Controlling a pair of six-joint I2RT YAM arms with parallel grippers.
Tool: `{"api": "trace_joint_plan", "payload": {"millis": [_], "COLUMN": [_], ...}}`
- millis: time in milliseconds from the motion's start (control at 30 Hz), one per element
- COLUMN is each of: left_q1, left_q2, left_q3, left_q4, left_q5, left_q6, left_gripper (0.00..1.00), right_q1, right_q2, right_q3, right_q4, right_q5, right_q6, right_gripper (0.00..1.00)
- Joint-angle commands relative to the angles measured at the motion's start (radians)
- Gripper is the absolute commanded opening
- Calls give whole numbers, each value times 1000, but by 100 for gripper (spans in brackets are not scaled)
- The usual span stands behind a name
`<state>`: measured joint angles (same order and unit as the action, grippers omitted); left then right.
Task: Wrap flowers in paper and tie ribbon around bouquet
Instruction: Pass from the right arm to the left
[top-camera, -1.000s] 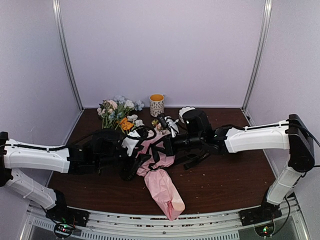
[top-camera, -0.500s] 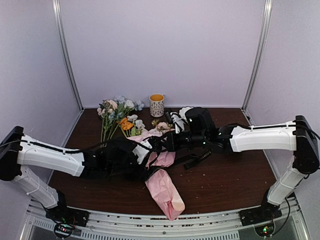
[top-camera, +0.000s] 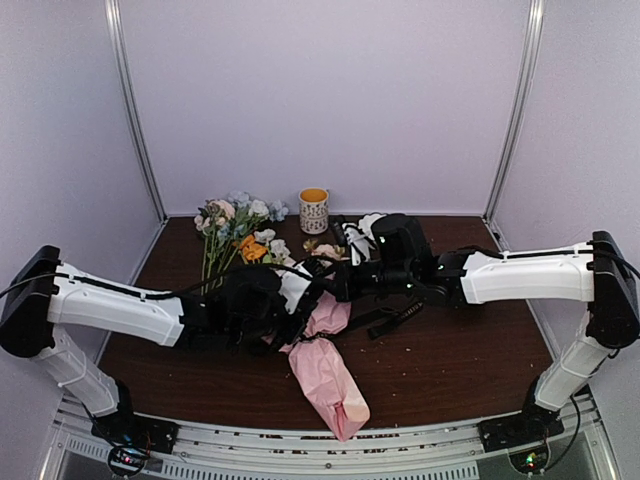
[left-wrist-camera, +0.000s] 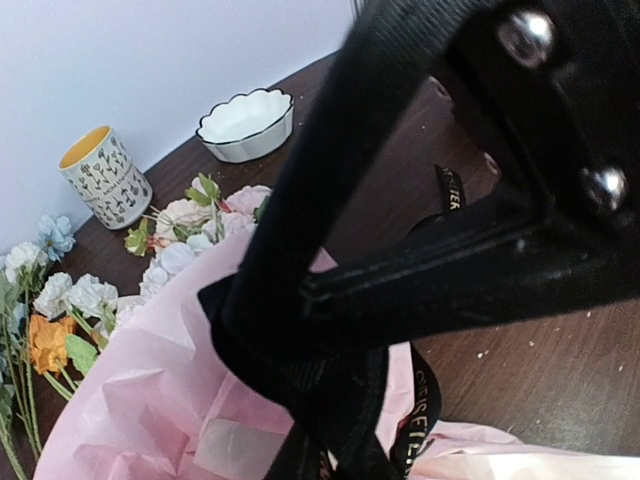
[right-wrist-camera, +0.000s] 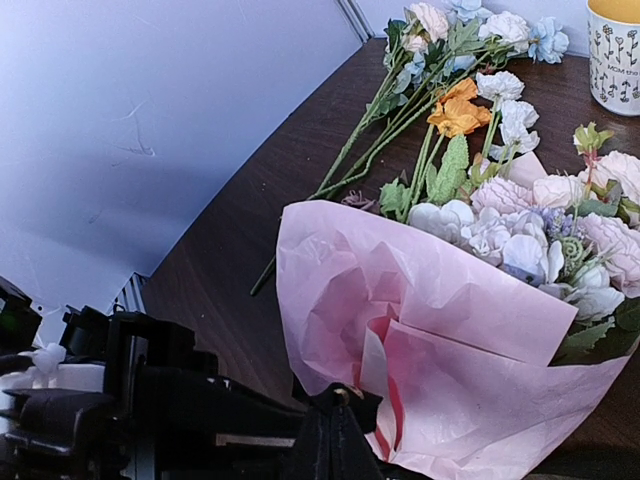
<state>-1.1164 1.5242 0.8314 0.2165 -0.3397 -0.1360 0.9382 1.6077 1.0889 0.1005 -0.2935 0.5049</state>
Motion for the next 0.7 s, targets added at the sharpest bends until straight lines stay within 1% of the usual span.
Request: {"api": "trace_joint_plan", "payload": {"millis": [0,33,167,200,267,300,333,367,467,533,600,667], "left_q1": [2,2,3,3,3,3,3,3,3,1,1,1], "left_q2": [19,18,11,8,-1,-4,-6,-7,-3,-2,-1,4], "left_q3": [13,12,-21,-29,-40,-43,-47,-51,-49,-44,-44,-45], "left_q4": [70,72,118,126,130,127,125,123,110,102,99,97], "left_q5": [6,13,22,22,23,22,18,14,14,25,28,19], "left_q6": [3,5,-2,-5,-4,-3,0,2,1,3,6,6], "left_gripper": [5,0,0,0,0,0,0,0,0,0,0,0], "right_q1": [5,5,4,1,-17,-34,-54,-82,-180,-244,-294,-345], "right_q2": [-51,-57,-77,-85,-109,-123,-140,-155,-179,-151,-105,-43], "right_q3": [-13,-16,-20,-21,-21,-22,-28,-37,-65,-55,-40,-11], "right_q4": [-1,-5,-69,-85,-174,-226,-281,-333,-486,-603,-683,-744], "right_q5": [17,20,32,33,60,98,146,195,319,381,397,399], "right_q6": [0,-4,-37,-47,-61,-64,-65,-65,-71,-88,-121,-142], "right_gripper": [0,0,0,7,21,31,39,43,50,55,61,64]}}
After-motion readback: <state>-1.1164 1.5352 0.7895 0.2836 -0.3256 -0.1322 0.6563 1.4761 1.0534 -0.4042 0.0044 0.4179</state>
